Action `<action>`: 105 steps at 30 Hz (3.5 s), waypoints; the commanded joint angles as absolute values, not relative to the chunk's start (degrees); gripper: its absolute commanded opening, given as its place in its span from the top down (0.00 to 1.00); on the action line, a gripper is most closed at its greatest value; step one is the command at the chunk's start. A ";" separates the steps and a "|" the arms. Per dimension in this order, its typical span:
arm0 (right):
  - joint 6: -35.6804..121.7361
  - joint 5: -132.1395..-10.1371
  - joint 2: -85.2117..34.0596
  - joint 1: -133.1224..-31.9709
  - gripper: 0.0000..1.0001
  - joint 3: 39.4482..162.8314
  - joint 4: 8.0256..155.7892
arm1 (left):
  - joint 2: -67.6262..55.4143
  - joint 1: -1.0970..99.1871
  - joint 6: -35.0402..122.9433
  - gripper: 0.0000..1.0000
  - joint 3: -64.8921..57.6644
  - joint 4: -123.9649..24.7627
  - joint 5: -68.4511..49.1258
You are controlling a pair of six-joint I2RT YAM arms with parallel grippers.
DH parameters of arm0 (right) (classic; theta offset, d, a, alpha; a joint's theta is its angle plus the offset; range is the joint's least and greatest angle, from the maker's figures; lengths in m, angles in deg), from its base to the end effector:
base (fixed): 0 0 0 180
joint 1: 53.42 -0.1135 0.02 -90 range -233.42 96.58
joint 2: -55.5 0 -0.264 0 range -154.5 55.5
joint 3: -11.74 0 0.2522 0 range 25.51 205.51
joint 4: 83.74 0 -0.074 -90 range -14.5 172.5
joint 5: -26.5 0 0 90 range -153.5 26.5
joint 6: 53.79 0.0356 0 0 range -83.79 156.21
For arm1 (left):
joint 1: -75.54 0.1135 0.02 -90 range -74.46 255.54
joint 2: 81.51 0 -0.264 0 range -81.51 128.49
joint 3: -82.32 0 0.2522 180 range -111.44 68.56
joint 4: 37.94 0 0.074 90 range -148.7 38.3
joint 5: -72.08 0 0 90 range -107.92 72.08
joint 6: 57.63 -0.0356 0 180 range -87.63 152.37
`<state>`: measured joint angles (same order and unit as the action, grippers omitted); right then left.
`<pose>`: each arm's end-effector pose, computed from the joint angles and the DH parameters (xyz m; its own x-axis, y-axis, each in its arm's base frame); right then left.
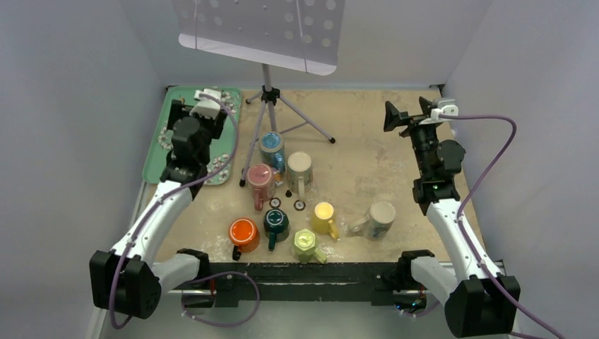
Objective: Turn the mug right side up
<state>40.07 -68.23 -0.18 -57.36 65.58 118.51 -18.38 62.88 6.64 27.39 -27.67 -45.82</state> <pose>0.2251 0.0184 0.3616 0.3373 0.0905 -0.9370 -0.1687 0.9851 0.0344 0.2531 -0.0398 0.3168 -0.0822 0.4117 -0.9076 -0.2518 0.8725 0.4186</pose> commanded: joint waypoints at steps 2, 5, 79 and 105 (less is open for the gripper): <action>41.95 -71.88 2.10 -57.11 0.02 70.70 109.80 | -23.03 64.38 23.65 0.07 8.55 -83.72 -23.01; 42.11 -72.52 2.20 -57.07 0.02 73.80 101.67 | -24.81 64.38 20.89 0.15 3.44 -95.96 -9.79; 51.44 -88.87 19.11 -60.55 0.03 63.50 88.62 | -5.33 48.39 36.14 1.00 -5.54 -98.83 -5.49; 38.26 -71.17 14.36 -89.53 0.07 61.06 96.47 | -0.15 48.07 35.90 1.00 -12.64 -105.56 -7.22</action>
